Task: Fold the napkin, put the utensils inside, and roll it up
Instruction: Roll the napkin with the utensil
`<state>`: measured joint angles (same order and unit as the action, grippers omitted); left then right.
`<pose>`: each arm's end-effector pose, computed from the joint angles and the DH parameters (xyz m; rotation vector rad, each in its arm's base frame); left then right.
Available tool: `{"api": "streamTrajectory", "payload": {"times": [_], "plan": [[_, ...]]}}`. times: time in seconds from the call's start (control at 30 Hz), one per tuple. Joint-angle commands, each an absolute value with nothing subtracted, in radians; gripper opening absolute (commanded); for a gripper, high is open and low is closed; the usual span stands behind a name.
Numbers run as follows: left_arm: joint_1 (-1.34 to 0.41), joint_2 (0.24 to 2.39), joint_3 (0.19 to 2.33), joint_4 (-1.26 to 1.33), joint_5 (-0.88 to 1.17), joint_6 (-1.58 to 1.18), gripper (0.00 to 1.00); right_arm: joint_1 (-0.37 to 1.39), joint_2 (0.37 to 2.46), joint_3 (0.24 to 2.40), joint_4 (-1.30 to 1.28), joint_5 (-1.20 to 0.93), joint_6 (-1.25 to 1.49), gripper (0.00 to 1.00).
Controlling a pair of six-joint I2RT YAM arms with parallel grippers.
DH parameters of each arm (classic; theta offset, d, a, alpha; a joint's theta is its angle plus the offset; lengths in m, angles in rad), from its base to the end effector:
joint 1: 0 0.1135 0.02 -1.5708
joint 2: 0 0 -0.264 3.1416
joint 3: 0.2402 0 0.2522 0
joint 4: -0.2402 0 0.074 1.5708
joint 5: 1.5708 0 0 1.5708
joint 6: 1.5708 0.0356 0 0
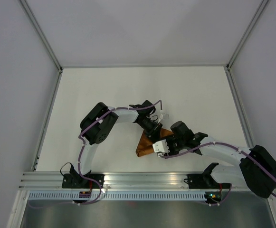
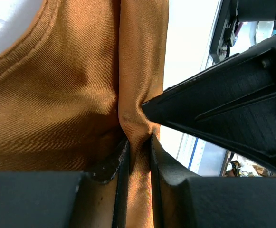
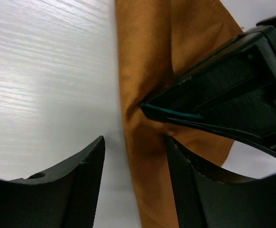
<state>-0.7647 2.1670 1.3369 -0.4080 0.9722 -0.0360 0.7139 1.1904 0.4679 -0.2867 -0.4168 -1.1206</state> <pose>0.2744 -0.3041 0.1028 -1.1701 -2.4048 1.4706 0.1434 0.1433 0.1515 -2.0678 1.3924 0.3704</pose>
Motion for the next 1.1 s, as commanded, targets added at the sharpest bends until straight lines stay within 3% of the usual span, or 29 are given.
{"api": "streamTrajectory", "payload": {"times": [0.0,0.2,0.53,0.77,1.07], "plan": [[-0.779,2.223,1.313,-0.459,0.847,0.058,0.15,0.726,1.213,0.437,-0.178,-0.328,-1.095,0.60],[-0.778,2.229,1.315,-0.465,0.850,0.069,0.15,0.730,1.138,0.437,-0.204,-0.350,-1.095,0.63],[-0.778,2.227,1.316,-0.477,0.853,0.087,0.17,0.782,1.269,0.466,-0.245,-0.353,-1.109,0.59],[-0.770,2.215,1.330,-0.483,0.857,0.098,0.28,0.785,1.339,0.488,-0.301,-0.336,-1.121,0.34],[-0.742,2.119,1.332,-0.448,0.808,0.080,0.41,0.785,1.400,0.543,-0.440,-0.350,-1.121,0.11]]}}
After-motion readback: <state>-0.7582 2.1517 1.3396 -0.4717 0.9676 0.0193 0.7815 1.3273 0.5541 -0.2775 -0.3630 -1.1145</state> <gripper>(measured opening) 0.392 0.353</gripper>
